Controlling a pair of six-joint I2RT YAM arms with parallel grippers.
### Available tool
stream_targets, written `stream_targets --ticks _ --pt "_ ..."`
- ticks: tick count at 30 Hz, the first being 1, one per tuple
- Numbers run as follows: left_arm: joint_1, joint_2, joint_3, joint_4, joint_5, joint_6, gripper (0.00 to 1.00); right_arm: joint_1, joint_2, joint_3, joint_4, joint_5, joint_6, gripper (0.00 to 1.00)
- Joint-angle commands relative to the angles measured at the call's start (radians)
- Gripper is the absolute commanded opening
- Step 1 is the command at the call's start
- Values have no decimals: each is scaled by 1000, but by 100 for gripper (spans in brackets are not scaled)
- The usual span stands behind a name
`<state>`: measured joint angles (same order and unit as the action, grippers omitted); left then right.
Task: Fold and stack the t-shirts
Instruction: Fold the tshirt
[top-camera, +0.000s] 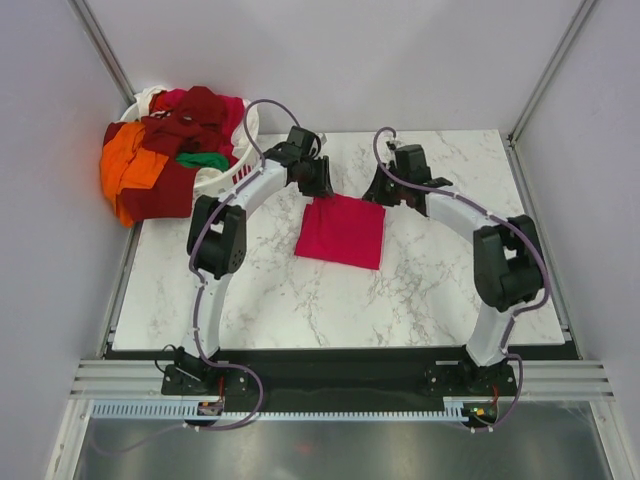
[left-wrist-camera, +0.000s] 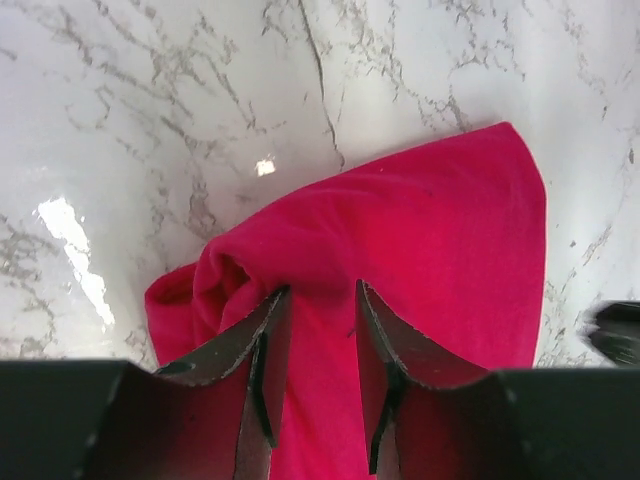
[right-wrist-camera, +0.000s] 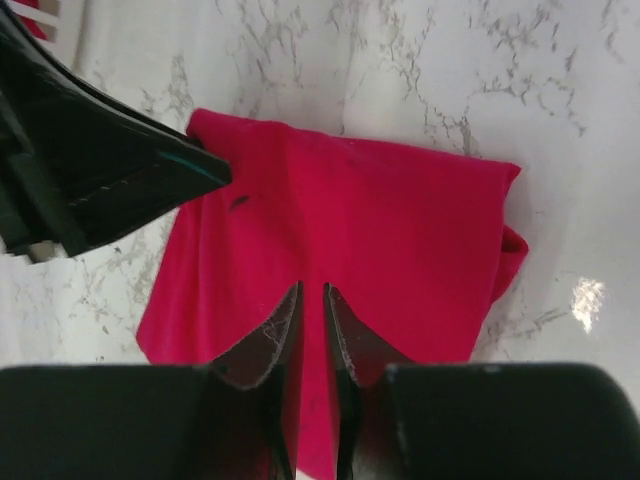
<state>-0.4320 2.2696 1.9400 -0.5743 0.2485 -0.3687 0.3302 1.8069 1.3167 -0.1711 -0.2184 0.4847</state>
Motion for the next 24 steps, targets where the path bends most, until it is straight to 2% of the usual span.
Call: stream_targets --ticks 1,6,9,11,15,18,20,24 --pt "16 27 94 10 46 -13 40 -29 130 41 82 -75 -3 19" --pt "55 67 103 8 43 -7 40 -106 262 38 114 -102 8 18" --pt "81 105 99 5 49 5 40 -137 307 29 128 -121 8 24" --pt "91 140 94 4 51 7 40 -145 328 23 133 -128 9 34" --pt "116 200 97 -2 69 4 40 -175 356 16 151 -170 34 63" --pt "116 203 83 -7 63 7 39 -180 361 22 165 -225 49 76" --pt "118 180 56 -15 35 7 39 -178 347 38 165 -234 45 81" --pt "118 46 -2 -25 -46 8 41 -178 249 85 78 -199 -6 91"
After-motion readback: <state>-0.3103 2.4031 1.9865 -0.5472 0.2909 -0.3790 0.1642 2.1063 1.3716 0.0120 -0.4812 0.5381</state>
